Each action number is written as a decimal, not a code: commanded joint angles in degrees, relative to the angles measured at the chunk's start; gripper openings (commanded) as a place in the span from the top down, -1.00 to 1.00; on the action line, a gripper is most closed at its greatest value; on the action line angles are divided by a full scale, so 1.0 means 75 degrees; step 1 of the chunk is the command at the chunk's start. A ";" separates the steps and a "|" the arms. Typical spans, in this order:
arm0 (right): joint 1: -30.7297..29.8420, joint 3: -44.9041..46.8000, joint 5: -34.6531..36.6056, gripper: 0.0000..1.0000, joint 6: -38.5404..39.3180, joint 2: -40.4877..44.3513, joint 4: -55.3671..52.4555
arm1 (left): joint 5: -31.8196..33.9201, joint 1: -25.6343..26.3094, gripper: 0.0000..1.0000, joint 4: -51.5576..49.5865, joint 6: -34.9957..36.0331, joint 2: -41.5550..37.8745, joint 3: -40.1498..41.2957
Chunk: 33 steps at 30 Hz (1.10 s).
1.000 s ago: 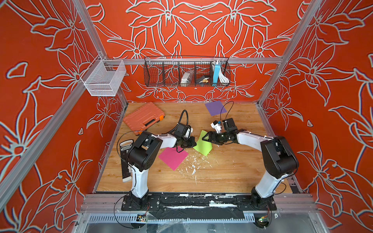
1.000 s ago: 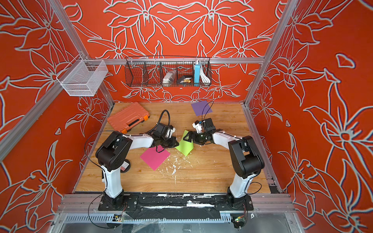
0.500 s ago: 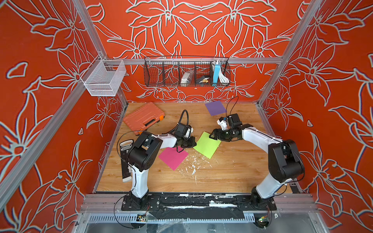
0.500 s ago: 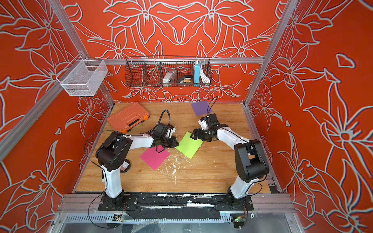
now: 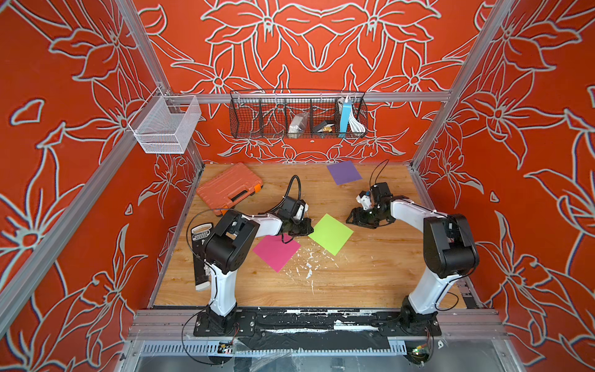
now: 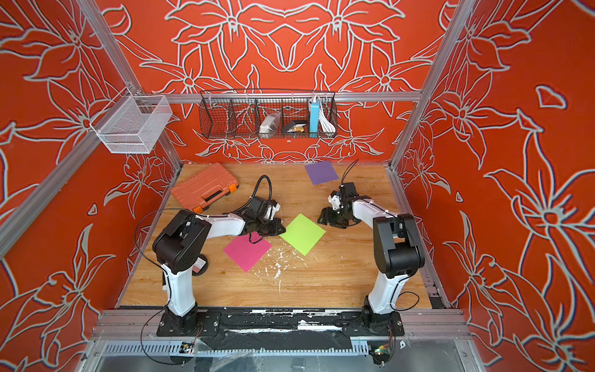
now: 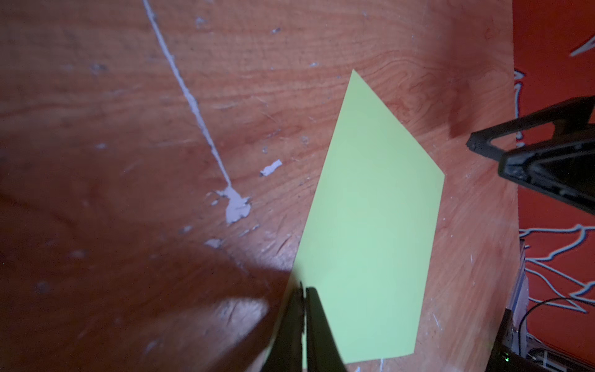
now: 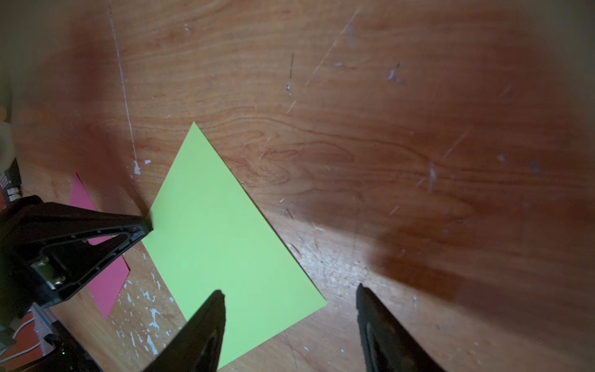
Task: Fold the square paper diagonally
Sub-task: Fold the paper at the center of the board.
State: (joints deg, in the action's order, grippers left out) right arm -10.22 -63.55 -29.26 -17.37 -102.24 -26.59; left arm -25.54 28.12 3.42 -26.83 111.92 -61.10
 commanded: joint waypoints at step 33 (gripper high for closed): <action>-0.1020 0.2280 -0.2906 -0.75 -0.3641 0.0716 0.4839 | 0.0270 0.0062 0.81 -0.0468 0.0150 -0.0034 -0.0041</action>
State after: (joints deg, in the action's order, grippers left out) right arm -17.17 -47.05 -48.29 -40.32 -98.48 3.77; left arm -25.47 28.14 3.18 -26.81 111.92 -61.21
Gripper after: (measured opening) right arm 0.871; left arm 0.096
